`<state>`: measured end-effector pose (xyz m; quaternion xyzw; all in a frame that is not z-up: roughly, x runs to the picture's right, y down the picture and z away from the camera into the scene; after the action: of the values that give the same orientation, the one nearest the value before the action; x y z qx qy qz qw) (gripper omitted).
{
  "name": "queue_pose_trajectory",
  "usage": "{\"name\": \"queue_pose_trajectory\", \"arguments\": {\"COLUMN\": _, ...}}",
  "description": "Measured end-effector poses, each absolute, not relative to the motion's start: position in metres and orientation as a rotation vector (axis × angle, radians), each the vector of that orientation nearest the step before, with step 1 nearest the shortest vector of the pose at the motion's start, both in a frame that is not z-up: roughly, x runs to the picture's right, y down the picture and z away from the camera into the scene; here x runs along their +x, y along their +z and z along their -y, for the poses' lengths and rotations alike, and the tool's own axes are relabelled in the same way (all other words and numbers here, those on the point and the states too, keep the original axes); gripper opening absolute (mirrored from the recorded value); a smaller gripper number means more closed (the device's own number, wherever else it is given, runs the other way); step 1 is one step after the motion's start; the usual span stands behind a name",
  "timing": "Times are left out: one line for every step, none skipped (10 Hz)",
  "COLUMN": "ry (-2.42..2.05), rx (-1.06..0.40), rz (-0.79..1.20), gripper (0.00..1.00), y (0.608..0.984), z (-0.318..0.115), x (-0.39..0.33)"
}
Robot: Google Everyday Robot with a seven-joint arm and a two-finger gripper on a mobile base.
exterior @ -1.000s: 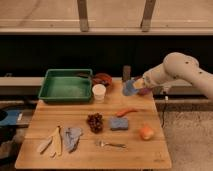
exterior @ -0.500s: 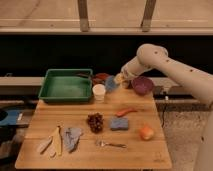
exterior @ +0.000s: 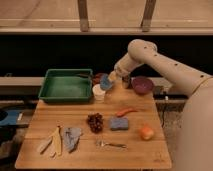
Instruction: Stack cups into tray
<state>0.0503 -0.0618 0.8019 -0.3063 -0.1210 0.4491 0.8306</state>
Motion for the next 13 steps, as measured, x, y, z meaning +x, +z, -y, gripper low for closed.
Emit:
{"name": "queue_pose_trajectory", "arguments": {"ry": 0.937, "rx": -0.656, "rz": 0.253, "gripper": 0.0, "y": 0.805, "z": 0.064, "x": 0.044}}
{"name": "queue_pose_trajectory", "arguments": {"ry": 0.922, "rx": -0.665, "rz": 0.247, "gripper": 0.0, "y": 0.81, "z": 0.065, "x": 0.039}}
{"name": "queue_pose_trajectory", "arguments": {"ry": 0.915, "rx": -0.67, "rz": 0.243, "gripper": 0.0, "y": 0.812, "z": 0.065, "x": 0.038}}
{"name": "queue_pose_trajectory", "arguments": {"ry": 0.906, "rx": -0.676, "rz": 0.235, "gripper": 0.0, "y": 0.815, "z": 0.065, "x": 0.037}}
{"name": "queue_pose_trajectory", "arguments": {"ry": 0.893, "rx": -0.689, "rz": 0.224, "gripper": 0.0, "y": 0.821, "z": 0.063, "x": 0.032}}
{"name": "queue_pose_trajectory", "arguments": {"ry": 0.879, "rx": -0.698, "rz": 0.217, "gripper": 0.0, "y": 0.826, "z": 0.062, "x": 0.027}}
{"name": "queue_pose_trajectory", "arguments": {"ry": 0.866, "rx": -0.708, "rz": 0.207, "gripper": 0.0, "y": 0.832, "z": 0.061, "x": 0.022}}
{"name": "queue_pose_trajectory", "arguments": {"ry": 0.86, "rx": -0.711, "rz": 0.2, "gripper": 0.0, "y": 0.835, "z": 0.061, "x": 0.022}}
{"name": "queue_pose_trajectory", "arguments": {"ry": 0.851, "rx": -0.719, "rz": 0.185, "gripper": 0.0, "y": 0.842, "z": 0.06, "x": 0.021}}
{"name": "queue_pose_trajectory", "arguments": {"ry": 0.836, "rx": -0.73, "rz": 0.177, "gripper": 0.0, "y": 0.848, "z": 0.06, "x": 0.012}}
{"name": "queue_pose_trajectory", "arguments": {"ry": 0.826, "rx": -0.736, "rz": 0.173, "gripper": 0.0, "y": 0.852, "z": 0.059, "x": 0.007}}
{"name": "queue_pose_trajectory", "arguments": {"ry": 0.818, "rx": -0.748, "rz": 0.162, "gripper": 0.0, "y": 0.857, "z": 0.056, "x": 0.005}}
{"name": "queue_pose_trajectory", "arguments": {"ry": 0.816, "rx": -0.756, "rz": 0.157, "gripper": 0.0, "y": 0.861, "z": 0.054, "x": 0.006}}
